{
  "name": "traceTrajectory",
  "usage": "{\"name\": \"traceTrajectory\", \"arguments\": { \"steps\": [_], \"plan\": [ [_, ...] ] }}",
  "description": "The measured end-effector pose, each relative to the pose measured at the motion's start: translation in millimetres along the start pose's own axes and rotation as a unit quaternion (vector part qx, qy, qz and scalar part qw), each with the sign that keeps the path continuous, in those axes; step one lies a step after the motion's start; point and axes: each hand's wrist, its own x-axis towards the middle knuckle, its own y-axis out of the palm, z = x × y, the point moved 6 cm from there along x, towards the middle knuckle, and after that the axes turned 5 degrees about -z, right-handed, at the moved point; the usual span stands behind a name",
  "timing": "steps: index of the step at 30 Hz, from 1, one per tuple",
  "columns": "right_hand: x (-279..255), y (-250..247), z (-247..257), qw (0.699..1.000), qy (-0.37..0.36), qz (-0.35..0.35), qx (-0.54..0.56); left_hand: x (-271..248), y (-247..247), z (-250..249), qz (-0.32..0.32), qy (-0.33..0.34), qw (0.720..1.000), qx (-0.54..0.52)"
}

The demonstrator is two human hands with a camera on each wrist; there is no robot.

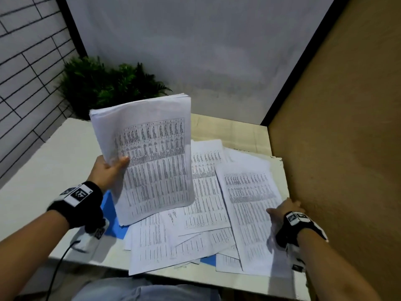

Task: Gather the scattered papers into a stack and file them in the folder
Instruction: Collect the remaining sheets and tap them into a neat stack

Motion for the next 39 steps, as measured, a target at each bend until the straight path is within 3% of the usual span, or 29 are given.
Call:
{"name": "traceTrajectory", "arguments": {
  "steps": [3,6,9,11,18,21,26,29,32,36,39],
  "plan": [
    [-3.3,6.9,20.6,0.998,-0.032,0.044,0.022,2.5,2.5,-0.6,0.004,0.004,1.0,-0.004],
    [-11.4,22.4,43.8,0.982,-0.069,0.11,0.137,2.3,3.8,-4.6,0.014,0.008,1.0,-0.021],
    [-22.0,28.2,56.6,0.958,-0.049,0.125,0.252,2.9,1.4,-7.9,0.015,0.011,0.999,-0.035],
    [-30.0,25.7,64.7,0.957,-0.049,0.125,0.259,5.4,-3.2,-8.7,0.014,0.014,0.999,-0.038],
    [-53.0,-46.9,69.2,0.964,-0.103,-0.03,0.242,10.8,-9.6,-10.1,0.025,0.011,0.998,-0.056],
    [-75.1,-89.7,69.1,0.959,-0.157,-0.091,0.217,13.5,-6.8,-10.2,0.034,0.013,0.998,-0.055],
    [-112.7,-159.1,58.3,0.938,-0.188,-0.203,0.211,13.5,-1.5,-6.4,0.032,-0.001,0.998,-0.057],
    [-142.9,-208.4,41.7,0.908,-0.184,-0.286,0.244,12.0,3.3,-7.7,0.033,-0.017,0.997,-0.069],
    [-170.6,-255.2,16.0,0.854,-0.21,-0.337,0.335,8.5,7.6,-16.8,0.038,0.0,0.995,-0.092],
    [-187.4,-264.9,15.2,0.786,-0.254,-0.274,0.493,3.1,20.0,-30.3,0.061,0.021,0.988,-0.141],
    [-172.9,-209.7,52.6,0.76,-0.256,-0.159,0.576,-1.2,35.8,-39.2,0.105,0.019,0.98,-0.17]
  ]
}}
